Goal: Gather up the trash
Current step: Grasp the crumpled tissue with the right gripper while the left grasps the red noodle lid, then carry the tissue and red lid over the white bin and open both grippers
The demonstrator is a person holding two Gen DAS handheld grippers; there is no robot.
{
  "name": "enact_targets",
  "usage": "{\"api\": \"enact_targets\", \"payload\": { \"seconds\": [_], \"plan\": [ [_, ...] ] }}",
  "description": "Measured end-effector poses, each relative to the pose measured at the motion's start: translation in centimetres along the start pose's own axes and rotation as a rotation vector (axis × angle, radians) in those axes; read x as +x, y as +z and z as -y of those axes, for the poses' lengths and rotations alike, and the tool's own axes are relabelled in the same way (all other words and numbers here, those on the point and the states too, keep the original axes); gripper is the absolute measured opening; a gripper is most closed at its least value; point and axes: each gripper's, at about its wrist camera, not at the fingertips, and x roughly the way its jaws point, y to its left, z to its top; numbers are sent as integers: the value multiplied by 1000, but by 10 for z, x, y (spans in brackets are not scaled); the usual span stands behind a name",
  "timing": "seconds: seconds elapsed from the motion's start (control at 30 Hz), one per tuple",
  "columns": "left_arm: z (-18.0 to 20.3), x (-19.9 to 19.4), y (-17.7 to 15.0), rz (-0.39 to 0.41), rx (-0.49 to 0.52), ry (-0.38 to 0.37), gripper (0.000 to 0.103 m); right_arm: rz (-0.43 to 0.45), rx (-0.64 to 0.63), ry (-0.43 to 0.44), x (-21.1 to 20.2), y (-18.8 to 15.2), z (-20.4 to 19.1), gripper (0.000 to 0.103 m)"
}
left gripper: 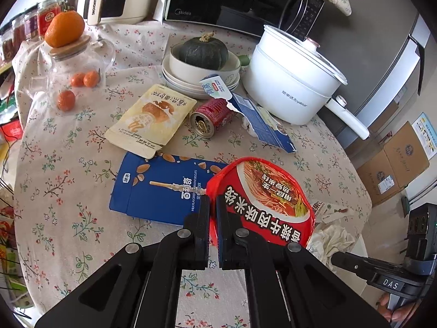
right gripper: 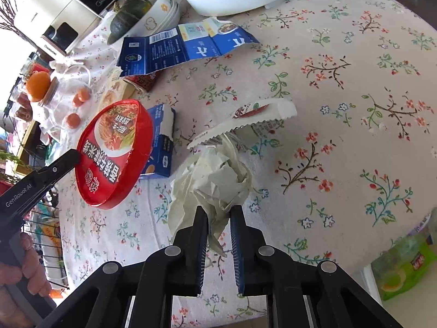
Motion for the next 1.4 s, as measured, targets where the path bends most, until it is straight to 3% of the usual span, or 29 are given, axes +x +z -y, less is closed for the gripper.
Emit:
{"api": "enact_targets", "payload": {
  "seconds": [0.2, 0.33, 0.43, 0.5, 0.63, 0.7, 0.77, 0.83, 0.9, 1.27, 1.4],
  "plan": [
    [1, -12, -6, 15, 15, -12, 4, 6, -31, 6, -10, -11, -1, 14],
    [-1, -18, -7, 22, 15, -19, 4, 59, -41, 24, -25, -10, -3, 14],
    [-3, -21, -7, 26, 14, -22, 4, 120, 9, 138, -42, -4, 3, 14],
    [-3, -22, -7, 25, 13, -28, 4, 162, 12, 152, -53, -1, 3, 14],
    [-3, -23, -7, 23, 19, -25, 4, 169, 62, 270, -59, 4, 6, 14],
    [-3, -21, -9, 10, 23, -20, 4, 170, 15, 154, -52, 4, 2, 14],
    [-4, -17, -11, -3, 26, -13, 4, 49, 11, 35, -23, 0, 8, 14],
    [-5, -16, -12, -9, 25, -11, 4, -88, 80, -22, 11, -10, 24, 13],
    [-6, -18, -13, -8, 27, -13, 4, -121, 90, -49, 23, -15, 29, 12],
    [3, -29, -12, 14, 48, -55, 4, 93, 27, 53, -46, -11, 13, 11],
    [23, -31, -13, 20, 78, -88, 4, 142, 27, 7, -70, -11, 21, 11]
  ]
}}
